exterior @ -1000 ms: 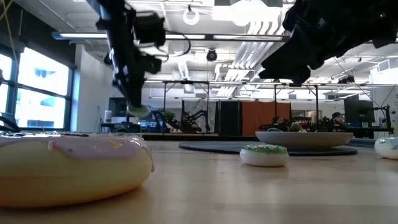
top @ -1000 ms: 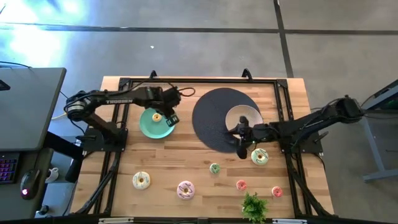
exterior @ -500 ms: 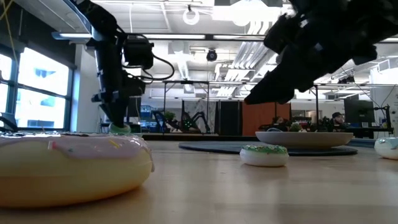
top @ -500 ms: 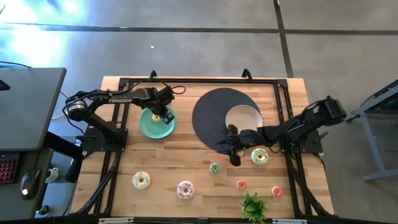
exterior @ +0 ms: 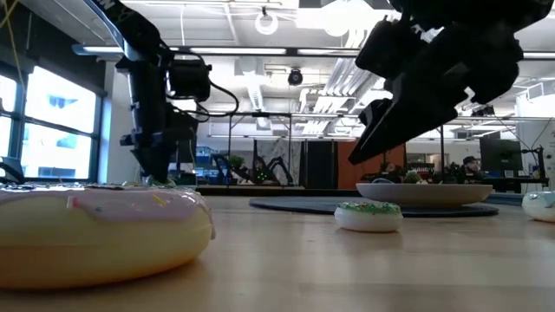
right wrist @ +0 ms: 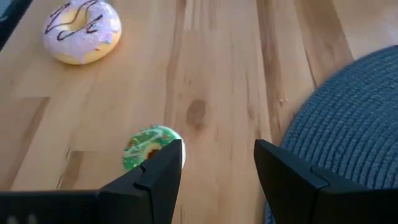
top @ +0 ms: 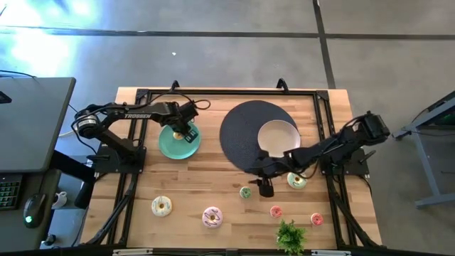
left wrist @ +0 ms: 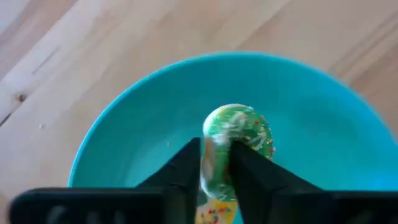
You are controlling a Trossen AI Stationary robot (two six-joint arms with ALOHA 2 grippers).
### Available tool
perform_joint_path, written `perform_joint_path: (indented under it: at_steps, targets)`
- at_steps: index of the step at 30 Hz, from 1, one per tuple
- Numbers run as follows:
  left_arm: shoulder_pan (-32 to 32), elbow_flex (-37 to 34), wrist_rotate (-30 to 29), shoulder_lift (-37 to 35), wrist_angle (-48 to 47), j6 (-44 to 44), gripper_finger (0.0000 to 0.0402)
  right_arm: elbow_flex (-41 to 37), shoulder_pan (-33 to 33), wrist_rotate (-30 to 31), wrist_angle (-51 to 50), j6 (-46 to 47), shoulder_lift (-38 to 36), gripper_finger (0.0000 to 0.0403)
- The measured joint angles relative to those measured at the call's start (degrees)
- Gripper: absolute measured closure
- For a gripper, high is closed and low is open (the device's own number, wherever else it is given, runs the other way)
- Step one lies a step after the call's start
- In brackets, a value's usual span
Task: Pick & Place donuts
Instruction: Put the top small green donut onto the blue plate, then put the small green donut onto the blue plate
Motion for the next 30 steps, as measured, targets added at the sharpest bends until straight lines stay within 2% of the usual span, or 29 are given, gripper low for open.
perform_joint_path:
  at_steps: [5, 9, 13, 17, 19, 27, 30]
  targets:
    - [0.0, 0.0, 0.3, 0.0, 3.9, -1.3, 0.0256, 0.0, 0.1, 1.9, -2.1, 1.9, 0.0, 0.0206]
    - [0.0, 0.0, 0.2, 0.0, 3.5, -1.3, 0.0233, 0.0, 0.1, 3.0, -3.9, 2.5, 0.0, 0.0206]
    - [0.0, 0.0, 0.1, 0.0, 1.7, -1.5, 0.0229, -0.1, 0.1, 2.8, -4.5, 3.5, 0.0, 0.0206]
    - [0.0, 0.3, 5.5, 0.0, 1.8, -3.3, 0.0229, -0.1, 0.1, 2.6, -4.3, 3.4, 0.0, 0.0206]
    - [-0.1, 1.5, 6.2, 0.0, 1.4, -3.4, 0.0229, -0.1, 0.1, 1.4, -4.3, 3.5, 0.0, 0.0206]
    - [-2.0, 11.0, 2.8, -0.2, 1.4, -1.0, 0.0229, -0.1, 1.5, -0.6, -2.1, 5.8, 0.0, 0.0206]
    - [-4.5, 15.3, 2.8, -0.2, 1.5, -0.2, 0.0229, -0.1, 2.6, 1.2, -1.3, 6.2, 0.0, 0.0206]
